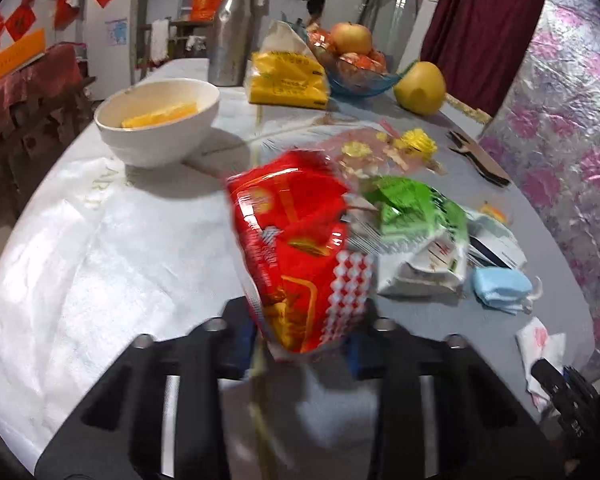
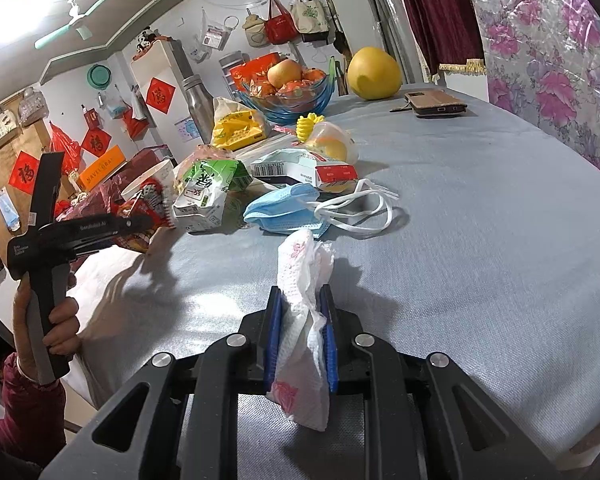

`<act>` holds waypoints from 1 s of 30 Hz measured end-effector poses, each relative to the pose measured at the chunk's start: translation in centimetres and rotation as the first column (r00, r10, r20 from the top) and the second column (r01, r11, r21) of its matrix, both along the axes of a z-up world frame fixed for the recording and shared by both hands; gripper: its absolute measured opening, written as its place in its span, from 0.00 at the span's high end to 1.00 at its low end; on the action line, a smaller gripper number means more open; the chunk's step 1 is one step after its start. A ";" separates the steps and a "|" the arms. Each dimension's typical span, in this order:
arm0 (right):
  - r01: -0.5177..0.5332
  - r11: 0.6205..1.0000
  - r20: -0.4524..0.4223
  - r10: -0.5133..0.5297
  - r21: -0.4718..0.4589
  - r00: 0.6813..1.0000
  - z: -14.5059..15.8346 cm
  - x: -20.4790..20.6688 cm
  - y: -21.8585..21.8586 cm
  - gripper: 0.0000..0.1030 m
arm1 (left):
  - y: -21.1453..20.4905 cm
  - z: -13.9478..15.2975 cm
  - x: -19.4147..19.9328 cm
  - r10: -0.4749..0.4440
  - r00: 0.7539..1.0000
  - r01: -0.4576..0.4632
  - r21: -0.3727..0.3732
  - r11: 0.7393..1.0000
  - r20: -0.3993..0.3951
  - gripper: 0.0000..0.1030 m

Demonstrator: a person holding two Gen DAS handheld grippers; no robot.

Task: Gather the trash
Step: 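Lift the red snack bag with the left tool while the right tool holds the napkin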

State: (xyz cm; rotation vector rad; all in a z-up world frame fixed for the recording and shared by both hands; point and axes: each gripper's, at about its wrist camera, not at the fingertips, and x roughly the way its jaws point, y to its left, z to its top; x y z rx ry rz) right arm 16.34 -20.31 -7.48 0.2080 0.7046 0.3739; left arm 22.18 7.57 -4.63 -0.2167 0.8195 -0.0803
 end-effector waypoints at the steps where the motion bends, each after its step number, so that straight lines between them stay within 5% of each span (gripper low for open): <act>1: 0.001 1.000 0.000 -0.001 0.000 1.000 0.0 0.0 0.0 0.82 | -0.1 0.1 -0.3 -0.012 1.000 0.013 -0.001 1.000 0.010 0.71; 8: 0.015 0.999 -0.004 -0.015 0.028 1.000 0.9 -0.6 -0.6 0.88 | -1.7 1.8 -3.0 -0.077 0.993 0.079 -0.022 0.997 0.089 0.71; 30: 0.080 0.994 0.196 -0.092 0.068 0.976 7.3 -10.4 -4.9 0.88 | -6.5 6.4 -12.1 -0.187 0.958 0.200 -0.043 0.979 0.218 0.71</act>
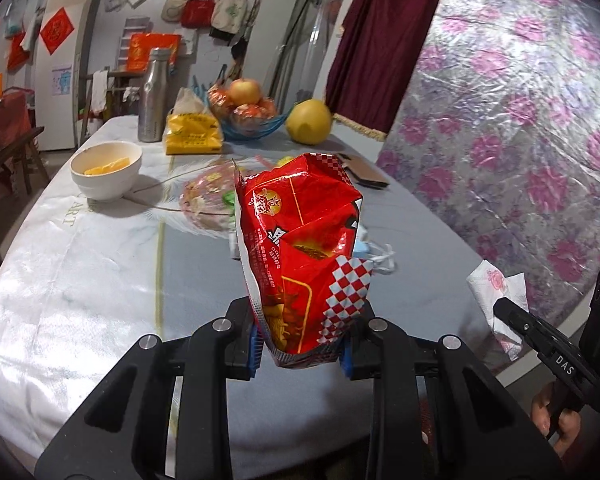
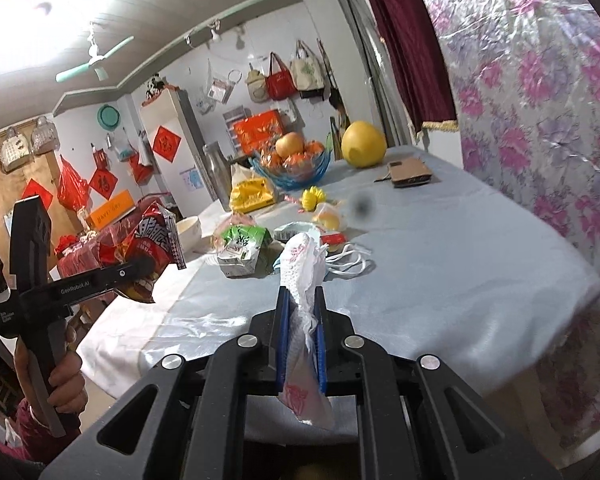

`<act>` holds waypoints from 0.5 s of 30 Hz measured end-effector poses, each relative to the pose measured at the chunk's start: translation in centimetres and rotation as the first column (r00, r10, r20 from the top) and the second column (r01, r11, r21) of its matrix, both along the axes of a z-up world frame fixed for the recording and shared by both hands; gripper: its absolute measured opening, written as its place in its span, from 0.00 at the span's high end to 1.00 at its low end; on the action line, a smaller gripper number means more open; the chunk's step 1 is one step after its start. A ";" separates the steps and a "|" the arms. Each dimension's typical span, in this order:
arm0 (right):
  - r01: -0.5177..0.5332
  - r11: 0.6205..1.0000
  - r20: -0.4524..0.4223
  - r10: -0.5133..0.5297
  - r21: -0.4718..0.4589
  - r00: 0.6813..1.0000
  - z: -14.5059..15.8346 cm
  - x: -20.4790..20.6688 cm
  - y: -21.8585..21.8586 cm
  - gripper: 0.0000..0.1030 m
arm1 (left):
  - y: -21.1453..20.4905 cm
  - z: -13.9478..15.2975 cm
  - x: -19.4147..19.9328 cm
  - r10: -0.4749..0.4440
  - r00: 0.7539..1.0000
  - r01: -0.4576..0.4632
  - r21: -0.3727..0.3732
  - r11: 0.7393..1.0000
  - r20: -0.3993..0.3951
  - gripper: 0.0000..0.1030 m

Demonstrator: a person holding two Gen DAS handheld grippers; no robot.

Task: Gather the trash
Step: 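Lift the red snack bag with the left tool while the right tool holds the napkin, then carry the napkin and snack bag down to the red wastebasket and open both tools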

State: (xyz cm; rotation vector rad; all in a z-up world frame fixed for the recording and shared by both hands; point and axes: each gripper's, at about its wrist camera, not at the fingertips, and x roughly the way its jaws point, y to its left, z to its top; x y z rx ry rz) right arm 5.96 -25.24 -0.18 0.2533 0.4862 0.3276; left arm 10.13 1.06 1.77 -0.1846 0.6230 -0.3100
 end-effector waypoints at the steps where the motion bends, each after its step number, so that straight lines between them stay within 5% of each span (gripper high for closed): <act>1: 0.008 1.000 0.006 -0.008 0.003 1.000 0.1 -0.5 -0.4 0.88 | -0.4 0.3 -0.5 -0.008 1.000 0.008 -0.001 1.000 0.007 0.71; 15: 0.129 0.992 0.065 -0.129 0.005 0.990 1.5 -7.0 -7.8 0.88 | -7.5 2.1 -4.3 -0.150 0.988 0.149 0.017 0.989 0.047 0.69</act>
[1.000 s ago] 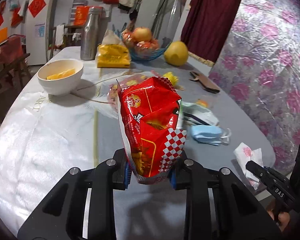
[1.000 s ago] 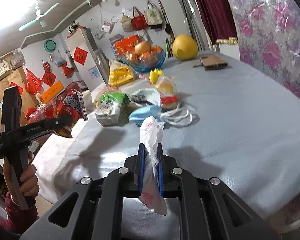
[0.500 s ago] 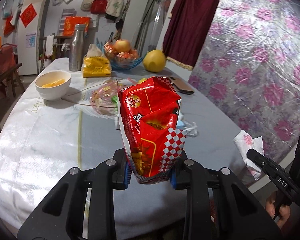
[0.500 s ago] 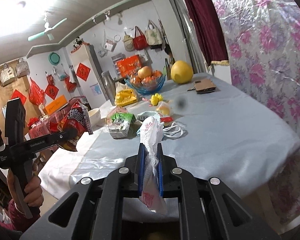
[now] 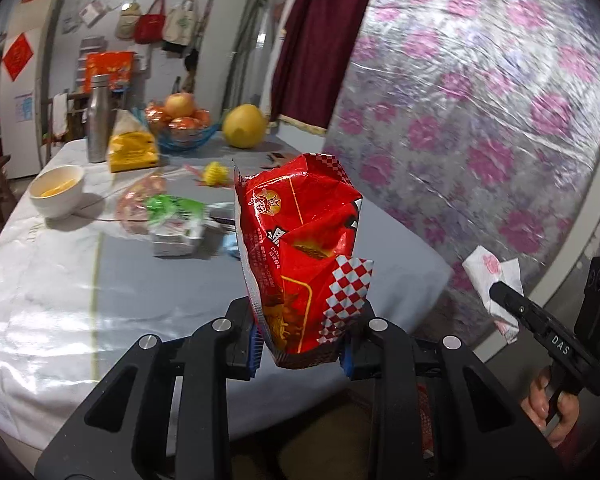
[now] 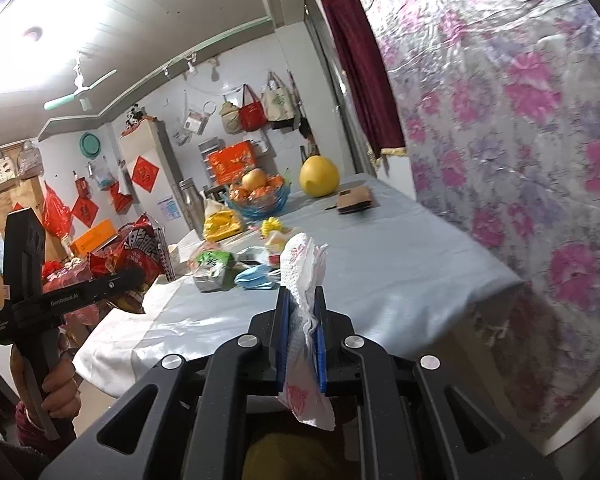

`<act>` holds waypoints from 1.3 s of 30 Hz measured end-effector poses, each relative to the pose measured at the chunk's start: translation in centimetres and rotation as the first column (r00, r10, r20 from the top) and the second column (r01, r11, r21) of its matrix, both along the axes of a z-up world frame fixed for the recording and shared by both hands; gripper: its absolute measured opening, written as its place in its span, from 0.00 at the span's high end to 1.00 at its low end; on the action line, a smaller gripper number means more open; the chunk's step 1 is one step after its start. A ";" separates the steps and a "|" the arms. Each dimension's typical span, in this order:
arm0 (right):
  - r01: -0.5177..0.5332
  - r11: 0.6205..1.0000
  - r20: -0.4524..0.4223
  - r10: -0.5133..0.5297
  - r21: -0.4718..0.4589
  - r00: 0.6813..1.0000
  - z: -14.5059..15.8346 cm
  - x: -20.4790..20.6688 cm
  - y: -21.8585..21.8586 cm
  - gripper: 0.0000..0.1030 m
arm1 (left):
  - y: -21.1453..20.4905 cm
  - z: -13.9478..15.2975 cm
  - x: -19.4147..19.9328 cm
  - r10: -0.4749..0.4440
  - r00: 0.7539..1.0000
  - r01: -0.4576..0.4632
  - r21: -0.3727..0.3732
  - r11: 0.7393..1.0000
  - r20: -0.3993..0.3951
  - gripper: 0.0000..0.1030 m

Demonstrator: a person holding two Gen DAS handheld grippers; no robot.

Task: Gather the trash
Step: 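Carry the napkin and snack bag down to the red wastebasket and open both tools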

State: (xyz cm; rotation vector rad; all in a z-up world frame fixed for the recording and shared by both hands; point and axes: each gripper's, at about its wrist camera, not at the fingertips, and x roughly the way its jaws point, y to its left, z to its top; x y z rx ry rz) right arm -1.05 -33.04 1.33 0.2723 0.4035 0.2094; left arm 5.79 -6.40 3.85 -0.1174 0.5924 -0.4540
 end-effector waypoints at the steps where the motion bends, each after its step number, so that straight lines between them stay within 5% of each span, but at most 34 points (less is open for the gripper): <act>1: 0.007 1.000 0.001 -0.007 -0.007 1.000 0.1 -0.4 -0.3 0.88 | -0.8 0.0 -0.2 -0.018 1.000 0.018 0.002 1.000 -0.001 0.69; 19: 0.116 0.991 -0.179 -0.127 -0.069 0.976 -5.3 -4.1 -7.7 0.88 | -11.5 -3.4 -2.0 -0.248 0.964 0.255 0.076 0.964 -0.094 0.69; 25: 0.158 0.982 -0.331 -0.184 -0.102 0.926 -10.0 -4.9 -10.7 0.88 | -14.4 -4.6 -2.7 -0.311 0.942 0.324 0.101 0.941 -0.126 0.69; 31: 0.157 0.983 -0.515 -0.182 -0.093 0.838 -17.3 -4.5 -12.2 0.86 | -16.4 -5.6 -3.0 -0.348 0.925 0.367 0.116 0.923 -0.153 0.68; 35: 0.169 0.984 -0.627 -0.163 -0.050 0.762 -22.9 -3.2 -12.9 0.63 | -17.5 -6.4 -3.2 -0.367 0.913 0.392 0.128 0.911 -0.178 0.68; 39: 0.204 0.979 -0.601 -0.176 -0.022 0.780 -22.8 -3.6 -13.4 0.63 | -18.5 -6.9 -3.6 -0.381 0.905 0.410 0.149 0.900 -0.188 0.68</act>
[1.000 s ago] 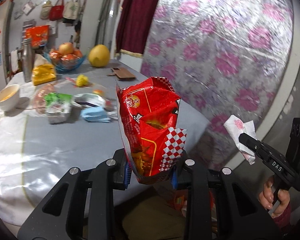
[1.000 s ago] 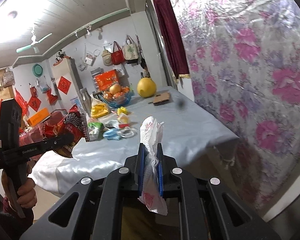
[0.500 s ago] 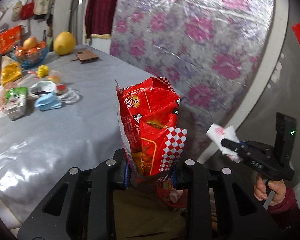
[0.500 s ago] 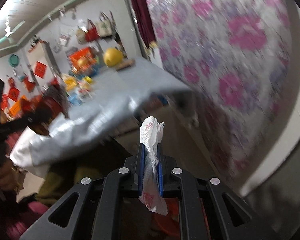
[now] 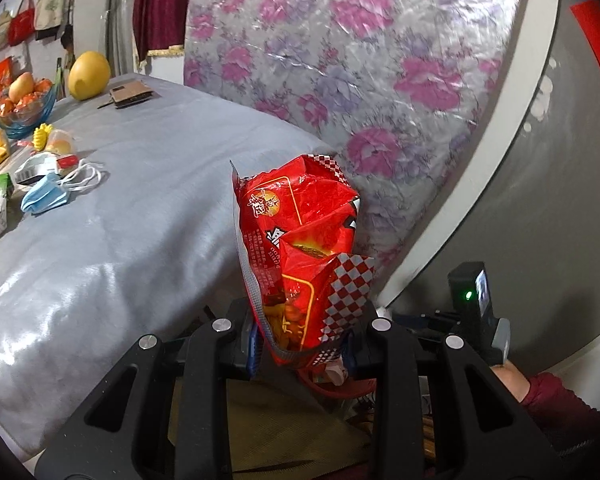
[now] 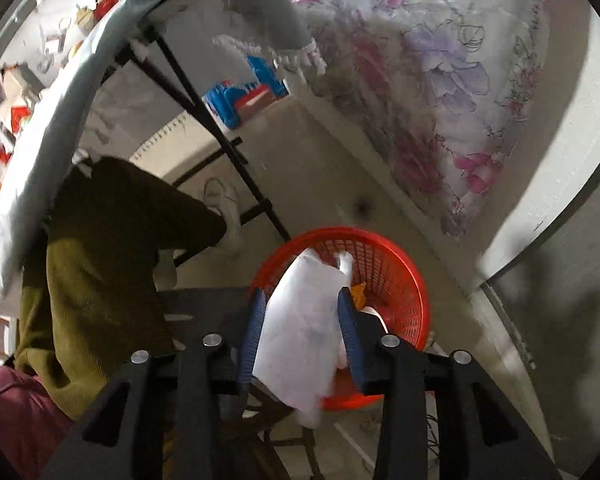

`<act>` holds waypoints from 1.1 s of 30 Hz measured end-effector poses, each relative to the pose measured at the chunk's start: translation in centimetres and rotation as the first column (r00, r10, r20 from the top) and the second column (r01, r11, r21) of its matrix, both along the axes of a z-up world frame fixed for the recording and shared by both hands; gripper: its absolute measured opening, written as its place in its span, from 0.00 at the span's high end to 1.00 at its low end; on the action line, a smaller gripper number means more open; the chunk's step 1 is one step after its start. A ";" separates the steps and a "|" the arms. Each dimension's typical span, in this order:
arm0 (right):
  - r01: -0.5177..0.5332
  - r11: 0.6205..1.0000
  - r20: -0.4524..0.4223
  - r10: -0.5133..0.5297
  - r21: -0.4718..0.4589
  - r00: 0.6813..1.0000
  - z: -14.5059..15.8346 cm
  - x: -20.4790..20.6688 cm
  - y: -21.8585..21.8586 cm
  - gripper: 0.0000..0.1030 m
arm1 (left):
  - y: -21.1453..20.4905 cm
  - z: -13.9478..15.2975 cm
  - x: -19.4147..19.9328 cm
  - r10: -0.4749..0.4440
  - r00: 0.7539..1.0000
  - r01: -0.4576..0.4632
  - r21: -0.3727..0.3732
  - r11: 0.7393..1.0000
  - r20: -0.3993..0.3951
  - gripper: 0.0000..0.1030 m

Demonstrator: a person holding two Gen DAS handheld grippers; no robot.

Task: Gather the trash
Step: 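Carry the napkin and snack bag down to the red wastebasket and open both tools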

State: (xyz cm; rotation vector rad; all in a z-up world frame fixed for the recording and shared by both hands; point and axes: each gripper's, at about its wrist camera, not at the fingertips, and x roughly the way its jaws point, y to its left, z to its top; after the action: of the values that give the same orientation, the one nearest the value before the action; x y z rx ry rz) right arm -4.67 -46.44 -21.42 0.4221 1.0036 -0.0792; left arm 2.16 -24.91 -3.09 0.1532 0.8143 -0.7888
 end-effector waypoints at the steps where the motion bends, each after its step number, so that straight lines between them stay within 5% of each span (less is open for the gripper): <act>1: 0.003 1.000 0.027 -0.002 -0.014 1.000 1.0 -0.2 -0.1 0.63 | -0.2 -0.1 -0.1 -0.006 1.000 0.006 0.001 1.000 -0.003 0.68; 9: 0.084 0.993 0.170 -0.069 -0.083 0.983 6.0 -2.1 -2.7 0.53 | -3.0 -1.8 -1.1 -0.081 0.996 0.082 0.047 0.995 -0.028 0.68; 22: 0.139 0.989 0.208 -0.126 -0.047 0.970 6.7 -3.1 -5.0 0.52 | -10.8 -7.3 -3.0 -0.274 0.950 0.294 0.133 0.947 -0.149 0.68; 25: 0.152 0.988 0.217 -0.141 -0.038 0.966 6.8 -3.4 -5.4 0.52 | -12.3 -8.2 -3.2 -0.304 0.938 0.329 0.151 0.932 -0.167 0.59; 29: 0.167 0.986 0.233 -0.156 -0.028 0.960 7.2 -3.9 -6.0 0.52 | -13.1 -8.3 -3.5 -0.307 0.941 0.328 0.167 0.930 -0.142 0.31; 33: 0.169 0.985 0.244 -0.159 -0.020 0.957 7.3 -4.1 -6.1 0.52 | -12.7 -8.1 -3.4 -0.300 0.945 0.319 0.167 0.933 -0.128 0.28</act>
State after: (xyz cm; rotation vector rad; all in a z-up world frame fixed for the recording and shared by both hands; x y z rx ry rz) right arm -8.77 -52.52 -14.10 0.4655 0.7244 -0.1932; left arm -1.27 -37.64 -11.16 0.4202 0.9730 -1.0233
